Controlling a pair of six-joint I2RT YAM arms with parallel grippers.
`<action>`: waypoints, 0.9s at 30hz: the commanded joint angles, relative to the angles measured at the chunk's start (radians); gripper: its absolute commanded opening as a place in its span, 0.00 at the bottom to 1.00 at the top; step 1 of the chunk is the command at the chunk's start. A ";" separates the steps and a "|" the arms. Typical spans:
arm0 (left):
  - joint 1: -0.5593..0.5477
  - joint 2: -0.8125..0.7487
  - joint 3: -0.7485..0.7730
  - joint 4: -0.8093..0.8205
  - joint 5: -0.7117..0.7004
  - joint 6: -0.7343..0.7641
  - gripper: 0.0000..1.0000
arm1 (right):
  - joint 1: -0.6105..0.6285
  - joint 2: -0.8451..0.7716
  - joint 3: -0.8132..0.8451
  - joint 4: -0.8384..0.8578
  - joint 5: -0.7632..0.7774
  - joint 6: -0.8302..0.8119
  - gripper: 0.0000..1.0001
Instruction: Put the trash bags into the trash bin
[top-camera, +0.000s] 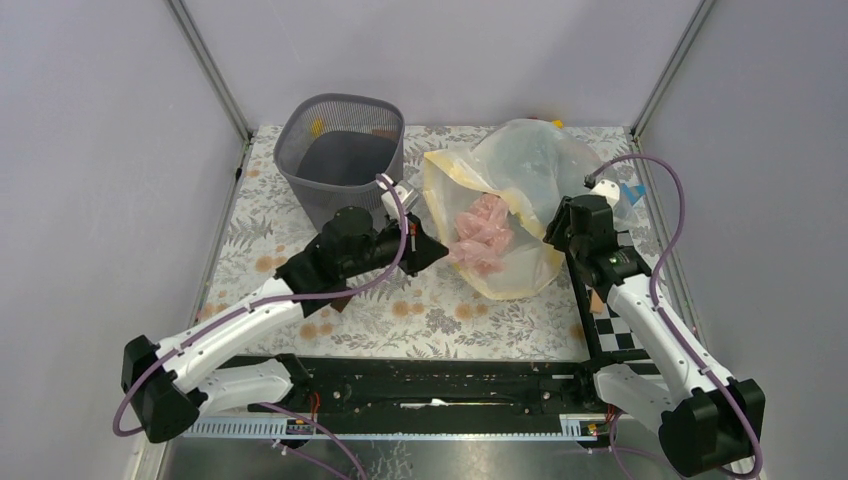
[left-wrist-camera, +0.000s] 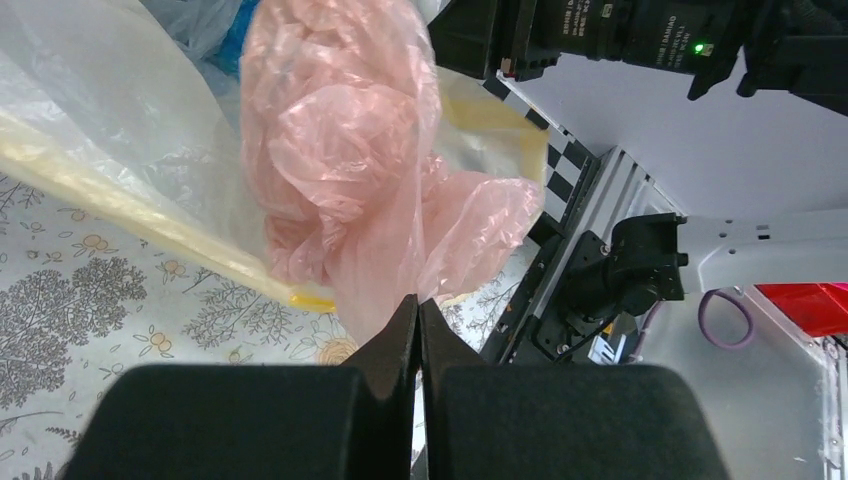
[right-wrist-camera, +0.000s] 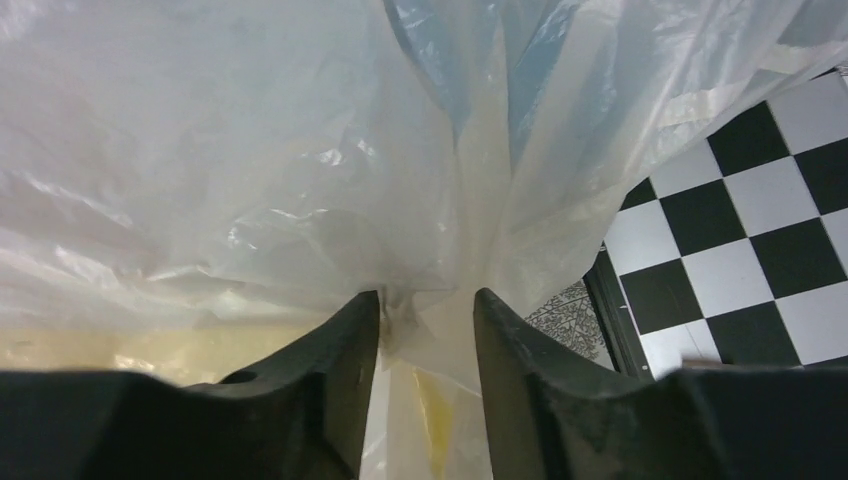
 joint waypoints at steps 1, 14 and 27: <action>0.017 -0.069 0.028 -0.038 0.022 -0.034 0.00 | 0.003 -0.012 0.006 0.029 -0.086 -0.055 0.51; 0.039 -0.103 -0.108 -0.051 0.005 -0.039 0.00 | 0.007 -0.050 0.114 0.026 -0.814 -0.096 0.73; 0.039 -0.116 -0.156 -0.011 -0.028 -0.083 0.00 | 0.237 0.100 -0.017 0.187 -0.886 -0.107 0.87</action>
